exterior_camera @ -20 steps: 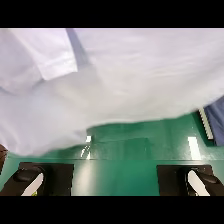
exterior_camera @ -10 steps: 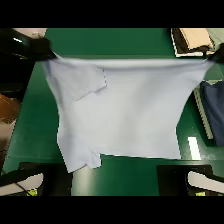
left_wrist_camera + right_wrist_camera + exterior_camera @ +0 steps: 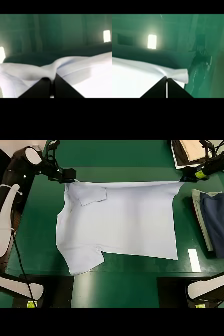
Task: Fold the shirts.
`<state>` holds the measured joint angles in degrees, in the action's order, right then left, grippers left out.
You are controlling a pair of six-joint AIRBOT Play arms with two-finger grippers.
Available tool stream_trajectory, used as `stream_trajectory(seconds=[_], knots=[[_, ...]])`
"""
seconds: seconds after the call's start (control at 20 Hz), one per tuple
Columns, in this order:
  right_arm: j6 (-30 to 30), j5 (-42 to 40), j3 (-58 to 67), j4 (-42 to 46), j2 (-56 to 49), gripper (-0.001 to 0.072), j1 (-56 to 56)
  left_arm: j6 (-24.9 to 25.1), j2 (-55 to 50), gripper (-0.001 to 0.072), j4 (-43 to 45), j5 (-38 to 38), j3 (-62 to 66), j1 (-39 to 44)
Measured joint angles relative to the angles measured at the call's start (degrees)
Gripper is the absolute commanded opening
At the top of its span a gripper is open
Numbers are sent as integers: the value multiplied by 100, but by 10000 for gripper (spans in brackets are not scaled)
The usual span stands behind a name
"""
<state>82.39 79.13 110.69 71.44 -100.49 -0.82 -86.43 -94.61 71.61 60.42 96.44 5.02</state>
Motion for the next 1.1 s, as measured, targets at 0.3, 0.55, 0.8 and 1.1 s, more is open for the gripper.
stream_trajectory(seconds=[0.3, 0.55, 0.8, 1.1], knots=[[-17, 76, -673, 33, 308, 8, -13, 238, -92, 24, 455, 796, -170, 0], [-42, -214, -2199, 35, 815, 10, -50, 256, -105, 24, 640, 1073, -960, 0], [-48, -575, -3204, -188, 1084, 11, -175, 92, -83, 525, 713, 1012, -1434, -2], [-50, -470, -3523, -372, 1248, 418, -205, -125, 476, 526, 892, 927, -1534, -2]])
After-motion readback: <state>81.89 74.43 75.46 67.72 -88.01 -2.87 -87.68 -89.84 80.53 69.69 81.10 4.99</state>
